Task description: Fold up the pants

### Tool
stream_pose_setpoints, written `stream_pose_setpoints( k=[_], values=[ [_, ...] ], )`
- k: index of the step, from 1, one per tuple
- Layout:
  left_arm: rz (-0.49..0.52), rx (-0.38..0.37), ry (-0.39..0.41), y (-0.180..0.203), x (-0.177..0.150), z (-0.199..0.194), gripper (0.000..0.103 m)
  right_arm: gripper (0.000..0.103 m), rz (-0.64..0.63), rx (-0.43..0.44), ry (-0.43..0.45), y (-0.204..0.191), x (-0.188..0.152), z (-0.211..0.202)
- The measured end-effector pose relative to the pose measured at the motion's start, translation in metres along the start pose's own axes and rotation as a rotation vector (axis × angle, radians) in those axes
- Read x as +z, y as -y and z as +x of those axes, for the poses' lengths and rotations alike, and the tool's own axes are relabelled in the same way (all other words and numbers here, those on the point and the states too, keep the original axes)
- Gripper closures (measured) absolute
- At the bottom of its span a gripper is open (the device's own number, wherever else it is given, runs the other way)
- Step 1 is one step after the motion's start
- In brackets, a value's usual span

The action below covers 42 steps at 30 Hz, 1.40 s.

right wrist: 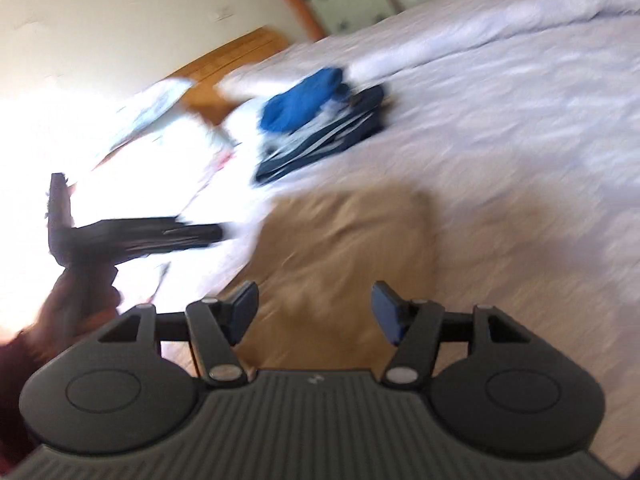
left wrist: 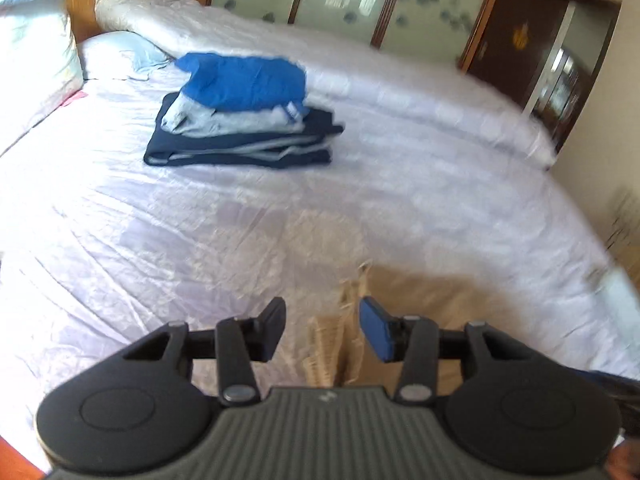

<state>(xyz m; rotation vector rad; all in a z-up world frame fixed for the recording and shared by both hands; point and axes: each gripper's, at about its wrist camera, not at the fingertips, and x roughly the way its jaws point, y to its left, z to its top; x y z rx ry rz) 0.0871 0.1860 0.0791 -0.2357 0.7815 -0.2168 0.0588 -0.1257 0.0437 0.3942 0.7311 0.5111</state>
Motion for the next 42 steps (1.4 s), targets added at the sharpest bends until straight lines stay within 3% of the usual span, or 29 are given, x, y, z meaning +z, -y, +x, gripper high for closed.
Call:
stream_pose_setpoints(
  k=[2,3,6,10,12,14,16,19,21,23,24,25,26,29,36,40,42],
  values=[
    [0.015,-0.090,0.020,0.014,0.000,-0.015,0.062,0.074,0.010,-0.063,-0.025,0.007,0.017,0.013],
    [0.039,-0.135,0.020,0.024,-0.002,-0.018,0.062,0.078,0.022,-0.066,-0.038,0.009,0.025,0.023],
    [0.123,-0.218,-0.032,0.053,-0.018,-0.009,0.062,0.080,0.036,-0.049,-0.061,0.010,0.043,0.053],
    [0.141,-0.176,-0.141,0.059,-0.050,0.021,0.068,0.079,0.085,-0.009,-0.145,0.009,0.054,0.089],
    [0.143,-0.110,-0.197,0.050,-0.063,0.037,0.070,0.080,0.115,-0.033,-0.197,0.014,0.052,0.103],
    [0.156,-0.052,-0.214,0.039,-0.077,0.048,0.082,0.084,0.148,-0.069,-0.265,0.023,0.047,0.120],
    [0.116,-0.083,-0.201,0.029,-0.078,0.047,0.082,0.092,0.211,-0.072,-0.303,0.036,0.040,0.133],
    [0.101,-0.082,-0.218,0.025,-0.072,0.047,0.082,0.093,0.277,-0.059,-0.295,0.044,0.035,0.133],
    [0.123,-0.081,-0.226,0.028,-0.070,0.046,0.082,0.093,0.283,-0.055,-0.288,0.043,0.037,0.126],
    [0.100,-0.111,-0.236,0.024,-0.063,0.037,0.080,0.079,0.302,-0.031,-0.245,0.040,0.041,0.107],
    [0.078,-0.128,-0.213,0.018,-0.058,0.029,0.070,0.072,0.310,-0.005,-0.216,0.037,0.043,0.091],
    [0.055,-0.131,-0.173,0.012,-0.053,0.019,0.062,0.056,0.313,0.024,-0.183,0.035,0.042,0.075],
    [0.031,-0.120,-0.135,0.004,-0.048,0.009,0.046,0.047,0.310,0.036,-0.156,0.033,0.039,0.058],
    [-0.067,-0.109,-0.105,-0.026,-0.037,0.001,0.022,0.042,0.284,0.024,-0.103,0.032,0.019,0.012],
    [-0.236,-0.223,-0.299,-0.056,-0.044,0.054,0.021,0.039,0.402,0.055,-0.168,0.050,-0.043,-0.021],
    [-0.323,-0.325,-0.352,-0.056,-0.058,0.072,0.020,0.039,0.449,0.078,-0.196,0.049,-0.053,-0.013],
    [-0.333,-0.313,-0.363,-0.051,-0.065,0.079,0.018,0.039,0.456,0.093,-0.214,0.046,-0.052,-0.005]
  ],
)
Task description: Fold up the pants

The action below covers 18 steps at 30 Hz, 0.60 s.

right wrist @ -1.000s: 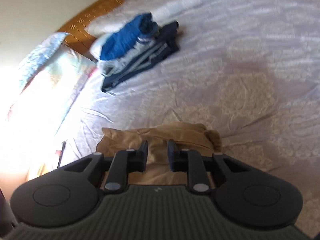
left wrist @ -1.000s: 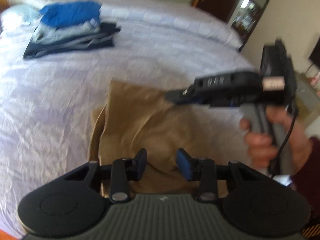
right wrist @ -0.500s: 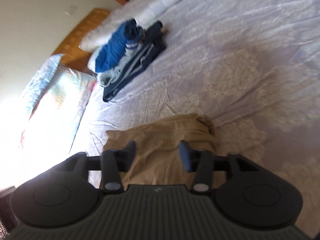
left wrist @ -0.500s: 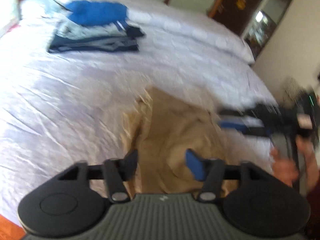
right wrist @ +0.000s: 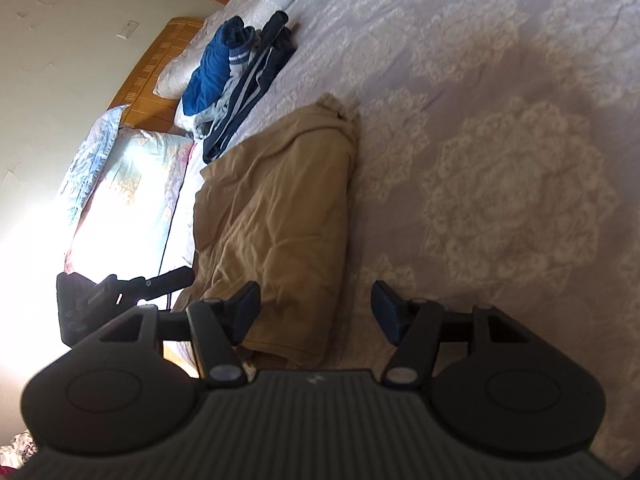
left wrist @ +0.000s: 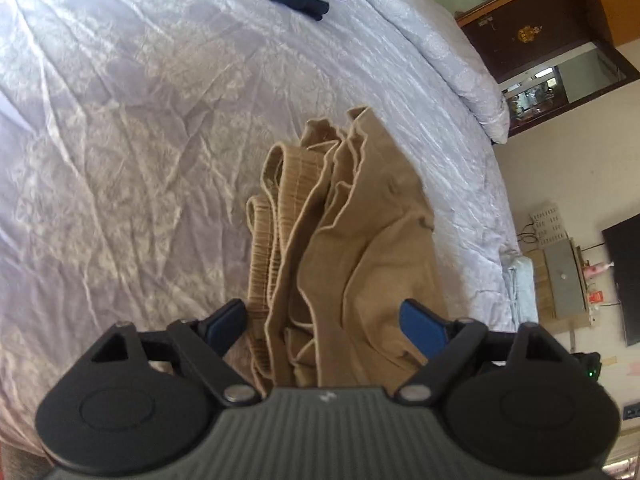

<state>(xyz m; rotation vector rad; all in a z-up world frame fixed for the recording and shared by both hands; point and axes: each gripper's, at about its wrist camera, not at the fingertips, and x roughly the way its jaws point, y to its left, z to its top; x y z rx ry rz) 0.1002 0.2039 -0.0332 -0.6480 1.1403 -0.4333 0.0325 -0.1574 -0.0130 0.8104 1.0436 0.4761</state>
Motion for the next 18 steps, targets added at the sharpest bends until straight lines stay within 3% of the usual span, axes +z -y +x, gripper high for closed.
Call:
stream_pose_setpoints(
  k=[3,4,6,9,18],
  values=[
    [0.015,0.008,0.023,0.004,-0.008,0.006,0.019,0.039,0.025,0.025,-0.018,-0.001,0.001,0.015],
    [0.035,0.031,0.035,0.008,-0.010,0.007,0.021,0.045,0.031,0.035,-0.019,-0.002,0.001,0.017],
    [0.086,0.093,0.056,0.015,-0.016,0.007,0.037,0.060,0.041,0.038,-0.063,-0.006,0.000,0.027],
    [0.114,0.142,0.078,0.019,-0.022,0.007,0.049,0.069,-0.034,-0.003,-0.062,-0.017,-0.004,0.030],
    [0.187,0.289,0.108,0.045,-0.032,0.006,0.052,0.078,-0.173,-0.095,-0.013,-0.035,-0.009,0.026]
  ],
)
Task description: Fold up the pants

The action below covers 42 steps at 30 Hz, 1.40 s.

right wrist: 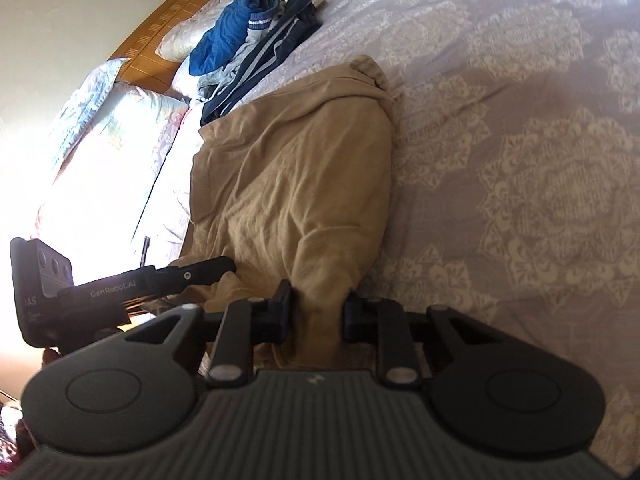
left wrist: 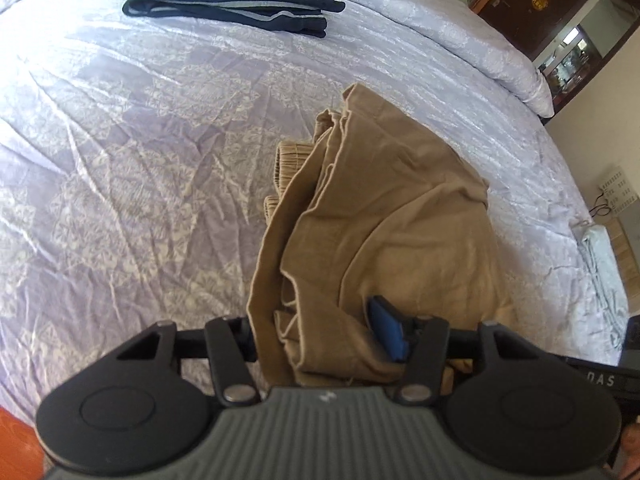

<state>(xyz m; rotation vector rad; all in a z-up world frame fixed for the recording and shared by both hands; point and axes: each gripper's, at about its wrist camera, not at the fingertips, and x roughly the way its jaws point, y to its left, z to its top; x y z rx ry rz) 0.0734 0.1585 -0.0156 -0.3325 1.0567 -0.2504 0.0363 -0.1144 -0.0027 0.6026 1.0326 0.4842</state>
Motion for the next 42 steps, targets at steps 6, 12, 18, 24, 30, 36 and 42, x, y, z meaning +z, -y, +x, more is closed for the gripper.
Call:
stream_pose_setpoints(
  k=[6,12,18,24,30,36,42],
  values=[
    [0.058,0.047,0.025,0.015,-0.004,-0.008,0.056,0.081,-0.092,-0.044,0.050,-0.014,-0.002,-0.008],
    [0.063,0.046,0.021,0.017,-0.006,-0.008,0.056,0.081,-0.151,-0.080,0.072,-0.021,-0.004,-0.009],
    [0.070,0.054,0.020,0.018,-0.007,-0.008,0.056,0.081,-0.143,-0.082,0.065,-0.021,-0.004,-0.005],
    [0.066,0.058,0.009,0.017,-0.008,-0.006,0.052,0.073,-0.056,-0.061,0.051,-0.009,-0.007,-0.004],
    [0.035,0.054,0.002,0.010,-0.010,-0.004,0.042,0.058,0.055,-0.056,0.044,0.007,-0.010,-0.002],
    [0.016,0.033,0.010,0.003,-0.013,-0.005,0.037,0.056,0.088,-0.034,0.054,0.011,-0.012,-0.004],
    [0.020,0.002,0.011,0.000,-0.015,-0.007,0.031,0.055,0.133,-0.010,0.063,0.017,-0.013,-0.005]
  ],
)
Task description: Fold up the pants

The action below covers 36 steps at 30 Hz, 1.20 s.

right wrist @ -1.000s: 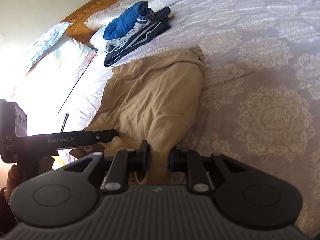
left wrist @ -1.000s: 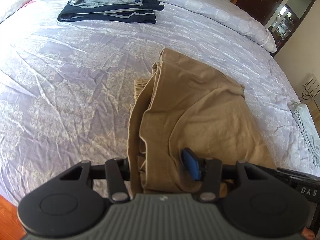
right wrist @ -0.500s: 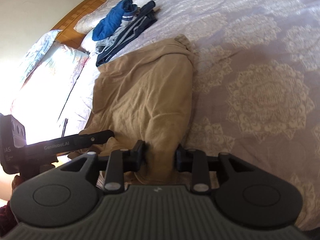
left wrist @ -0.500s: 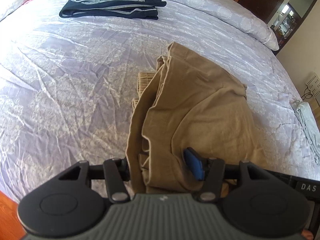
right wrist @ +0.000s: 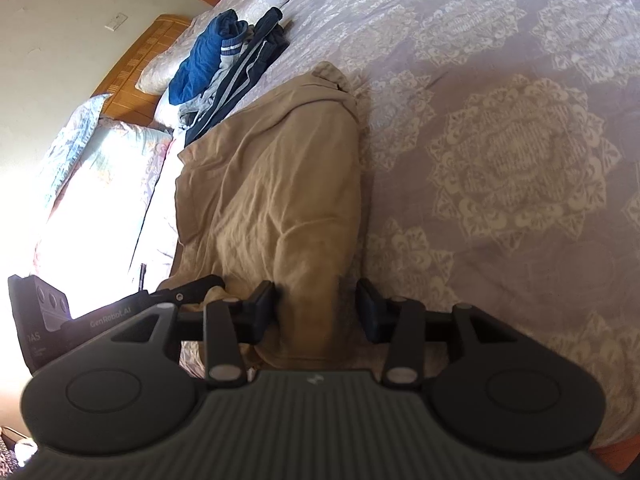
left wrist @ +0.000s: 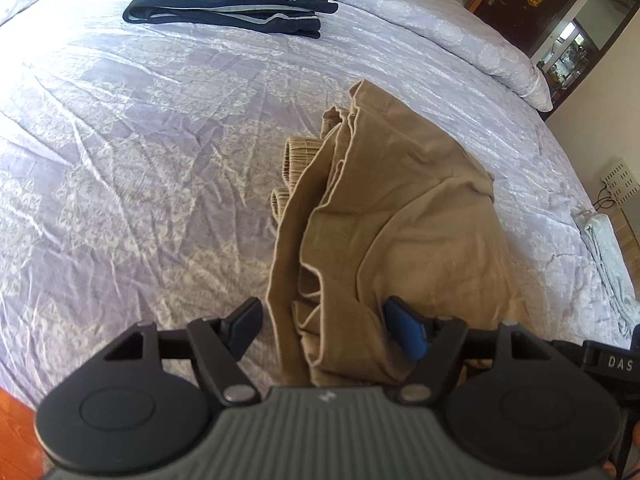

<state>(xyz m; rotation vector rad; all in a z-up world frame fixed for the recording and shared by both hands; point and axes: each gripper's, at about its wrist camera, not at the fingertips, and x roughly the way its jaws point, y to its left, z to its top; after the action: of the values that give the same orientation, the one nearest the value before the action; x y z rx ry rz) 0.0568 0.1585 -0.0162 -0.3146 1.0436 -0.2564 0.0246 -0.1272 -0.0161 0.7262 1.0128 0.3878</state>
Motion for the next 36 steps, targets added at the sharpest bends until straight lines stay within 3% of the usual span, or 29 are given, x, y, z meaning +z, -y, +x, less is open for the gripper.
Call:
stream_pose_setpoints(
  k=[8,13,17,22,33,36],
  values=[
    [0.020,-0.033,-0.004,0.004,-0.006,-0.001,0.013,0.054,0.034,0.016,0.009,0.004,-0.002,-0.002],
    [-0.006,-0.053,-0.014,0.002,-0.004,0.000,0.010,0.053,0.036,0.016,0.000,0.003,-0.001,-0.003],
    [-0.071,-0.108,-0.047,-0.010,0.007,0.001,0.007,0.042,0.071,0.004,0.033,0.008,0.008,-0.008],
    [-0.109,-0.137,-0.067,-0.017,0.016,0.005,0.006,0.037,0.098,-0.029,0.079,0.014,0.013,-0.019],
    [-0.036,-0.128,-0.063,0.001,0.012,0.012,0.008,0.033,-0.011,-0.043,0.013,-0.011,0.017,0.008],
    [-0.024,-0.115,-0.053,0.003,0.010,0.011,0.017,0.037,-0.104,-0.078,0.012,-0.026,0.015,0.016]
  ],
)
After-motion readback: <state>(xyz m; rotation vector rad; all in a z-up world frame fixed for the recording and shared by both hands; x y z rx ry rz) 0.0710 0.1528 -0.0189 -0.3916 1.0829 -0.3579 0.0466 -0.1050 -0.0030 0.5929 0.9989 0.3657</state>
